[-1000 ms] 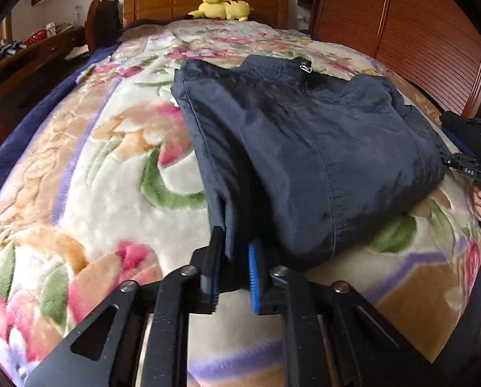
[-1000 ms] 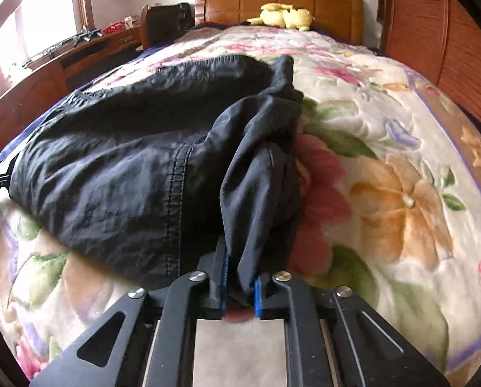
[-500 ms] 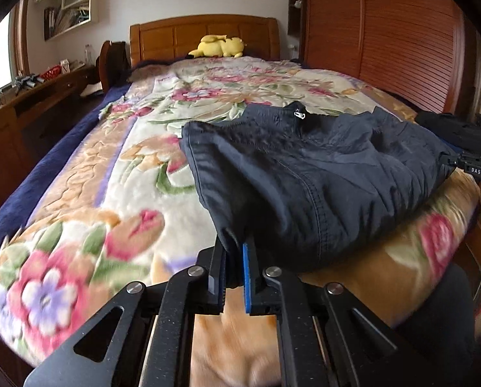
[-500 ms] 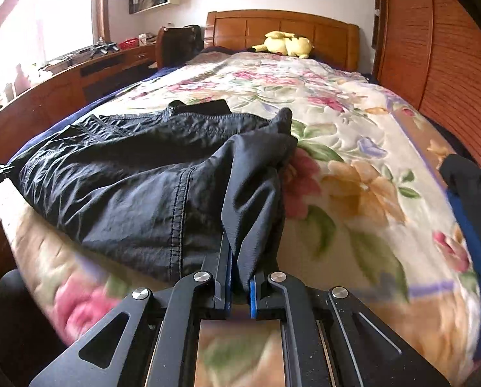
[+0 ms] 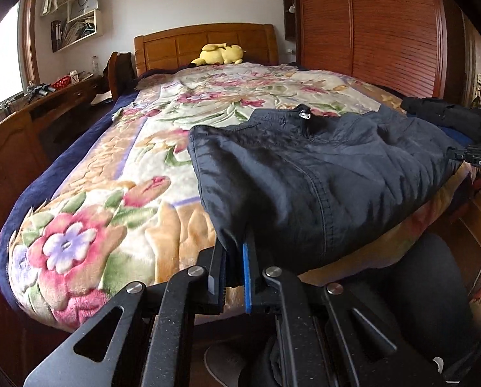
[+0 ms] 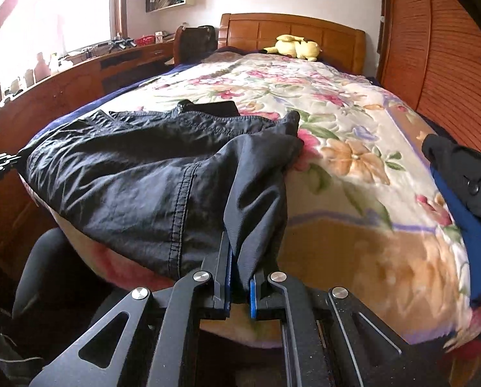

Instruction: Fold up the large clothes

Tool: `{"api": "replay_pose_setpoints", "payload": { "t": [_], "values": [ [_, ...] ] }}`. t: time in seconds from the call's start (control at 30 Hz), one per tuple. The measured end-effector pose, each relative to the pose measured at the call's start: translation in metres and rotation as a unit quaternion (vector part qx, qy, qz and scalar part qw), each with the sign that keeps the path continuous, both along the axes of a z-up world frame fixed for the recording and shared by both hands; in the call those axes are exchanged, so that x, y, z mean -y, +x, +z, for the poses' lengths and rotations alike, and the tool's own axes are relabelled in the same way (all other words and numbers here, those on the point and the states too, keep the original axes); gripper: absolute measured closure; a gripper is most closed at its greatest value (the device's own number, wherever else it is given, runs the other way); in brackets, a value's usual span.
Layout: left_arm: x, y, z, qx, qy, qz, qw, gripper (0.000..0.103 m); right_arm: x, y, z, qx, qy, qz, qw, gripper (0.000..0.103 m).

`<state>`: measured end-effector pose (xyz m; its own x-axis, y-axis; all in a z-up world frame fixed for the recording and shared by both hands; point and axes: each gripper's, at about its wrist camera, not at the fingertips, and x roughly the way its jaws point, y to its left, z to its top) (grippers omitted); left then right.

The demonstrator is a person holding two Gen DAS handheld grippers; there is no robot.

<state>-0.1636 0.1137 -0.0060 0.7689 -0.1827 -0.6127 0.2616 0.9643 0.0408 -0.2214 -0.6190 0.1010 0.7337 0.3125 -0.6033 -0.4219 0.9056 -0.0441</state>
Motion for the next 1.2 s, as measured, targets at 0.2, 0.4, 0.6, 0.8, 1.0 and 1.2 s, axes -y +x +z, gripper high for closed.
{"api": "replay_pose_setpoints", "payload": {
  "t": [0.2,0.4,0.6,0.8,1.0,1.2],
  "values": [
    [0.002,0.001,0.0,-0.002,0.008,0.004,1.0,0.084,-0.011,0.002,0.007,0.005,0.004,-0.018,1.0,0.089],
    [0.0,0.0,0.015,0.009,0.003,-0.003,1.0,0.063,-0.008,-0.005,0.012,0.016,0.003,-0.034,0.999,0.072],
    [-0.001,0.016,0.031,0.017,-0.014,-0.001,0.9997,0.03,-0.004,-0.009,0.037,0.048,0.02,-0.046,0.998,0.041],
    [0.0,0.045,0.041,0.013,-0.028,0.004,0.9995,0.03,-0.009,0.003,0.047,0.05,0.021,-0.052,0.997,0.039],
    [-0.007,0.084,0.049,0.0,-0.039,0.018,0.9991,0.03,-0.012,0.043,0.05,0.031,0.033,-0.075,0.996,0.039],
    [-0.012,0.12,0.044,-0.015,-0.022,0.033,0.9991,0.03,-0.019,0.091,0.045,0.002,0.02,-0.094,0.995,0.039]
  ]
}}
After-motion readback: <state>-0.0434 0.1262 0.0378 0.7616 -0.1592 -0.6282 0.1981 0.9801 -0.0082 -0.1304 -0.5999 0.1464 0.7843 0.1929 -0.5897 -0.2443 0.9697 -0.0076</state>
